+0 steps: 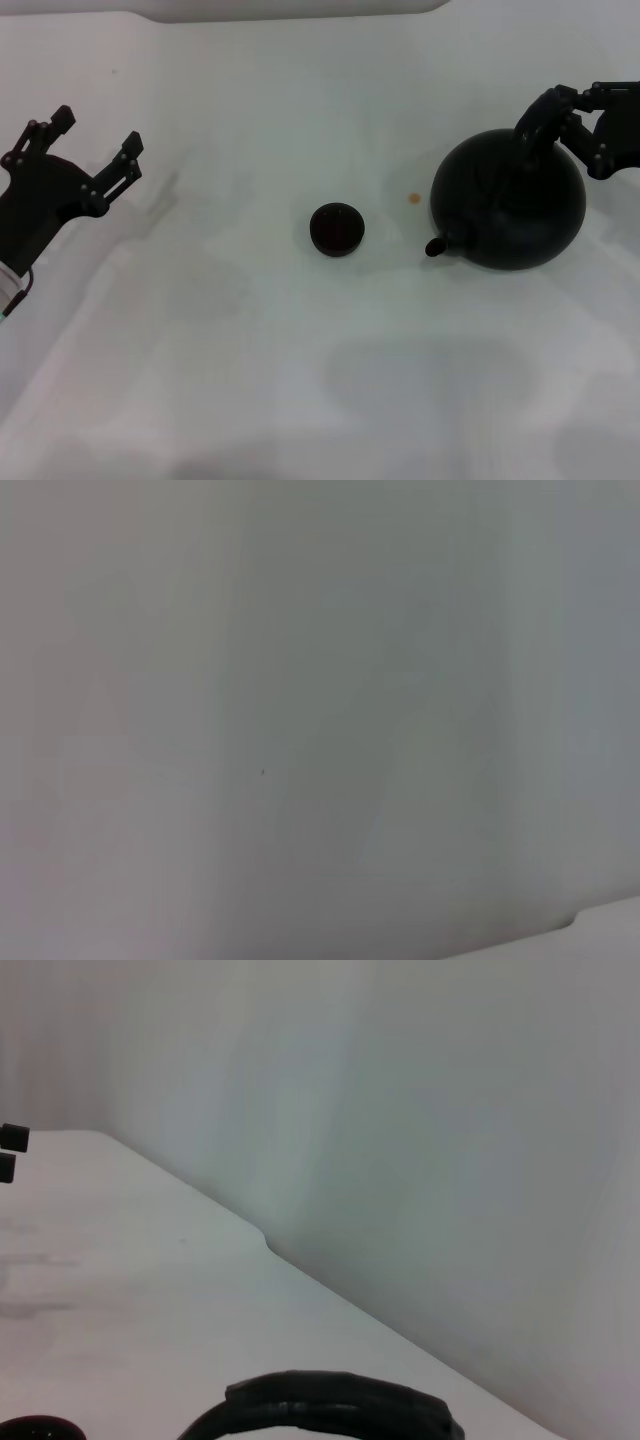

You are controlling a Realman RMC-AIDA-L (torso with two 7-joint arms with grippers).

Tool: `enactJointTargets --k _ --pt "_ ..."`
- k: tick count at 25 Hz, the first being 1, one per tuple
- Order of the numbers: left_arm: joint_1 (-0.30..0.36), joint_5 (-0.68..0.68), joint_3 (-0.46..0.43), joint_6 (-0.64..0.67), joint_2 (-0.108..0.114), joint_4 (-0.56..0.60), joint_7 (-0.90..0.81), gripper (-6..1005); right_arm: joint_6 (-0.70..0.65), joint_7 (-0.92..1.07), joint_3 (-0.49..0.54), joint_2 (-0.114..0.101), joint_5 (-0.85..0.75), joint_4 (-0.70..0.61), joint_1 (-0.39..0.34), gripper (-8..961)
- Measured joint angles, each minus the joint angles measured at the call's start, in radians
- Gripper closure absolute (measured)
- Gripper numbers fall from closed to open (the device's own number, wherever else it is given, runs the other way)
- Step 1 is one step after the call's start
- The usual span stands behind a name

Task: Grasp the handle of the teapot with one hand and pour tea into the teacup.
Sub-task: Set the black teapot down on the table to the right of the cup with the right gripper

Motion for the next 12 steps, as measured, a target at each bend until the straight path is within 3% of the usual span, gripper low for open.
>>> enactJointTargets --k 12 --pt "-0.001 0.000 0.000 0.000 0.000 -0.001 0.000 121 -0.001 -0.004 0.006 -0.005 -0.002 -0.012 0.000 773"
